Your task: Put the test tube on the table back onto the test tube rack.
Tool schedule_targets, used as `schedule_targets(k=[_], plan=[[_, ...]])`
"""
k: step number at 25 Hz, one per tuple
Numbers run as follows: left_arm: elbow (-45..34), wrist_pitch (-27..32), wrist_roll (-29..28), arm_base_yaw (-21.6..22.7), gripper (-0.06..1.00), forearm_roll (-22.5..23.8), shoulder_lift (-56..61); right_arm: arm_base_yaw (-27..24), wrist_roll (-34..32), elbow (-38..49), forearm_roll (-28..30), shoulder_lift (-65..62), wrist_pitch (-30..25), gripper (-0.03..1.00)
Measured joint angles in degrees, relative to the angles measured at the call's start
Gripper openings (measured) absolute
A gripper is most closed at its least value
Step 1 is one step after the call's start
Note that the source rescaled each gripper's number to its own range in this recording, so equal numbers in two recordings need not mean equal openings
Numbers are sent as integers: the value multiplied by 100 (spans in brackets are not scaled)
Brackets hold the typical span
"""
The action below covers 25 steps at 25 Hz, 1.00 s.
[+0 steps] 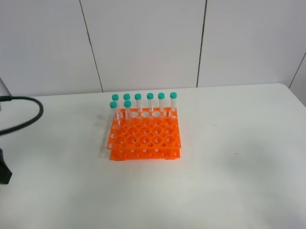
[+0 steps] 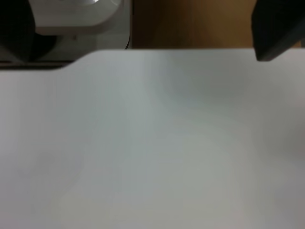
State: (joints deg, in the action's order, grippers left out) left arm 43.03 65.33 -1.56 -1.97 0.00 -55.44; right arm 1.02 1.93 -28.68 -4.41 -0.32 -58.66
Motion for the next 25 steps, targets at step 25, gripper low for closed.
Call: schedule_targets(k=[25], plan=[[-1440, -458, 4, 0, 100, -102, 5366, 0, 0, 0, 0, 0, 0, 100]])
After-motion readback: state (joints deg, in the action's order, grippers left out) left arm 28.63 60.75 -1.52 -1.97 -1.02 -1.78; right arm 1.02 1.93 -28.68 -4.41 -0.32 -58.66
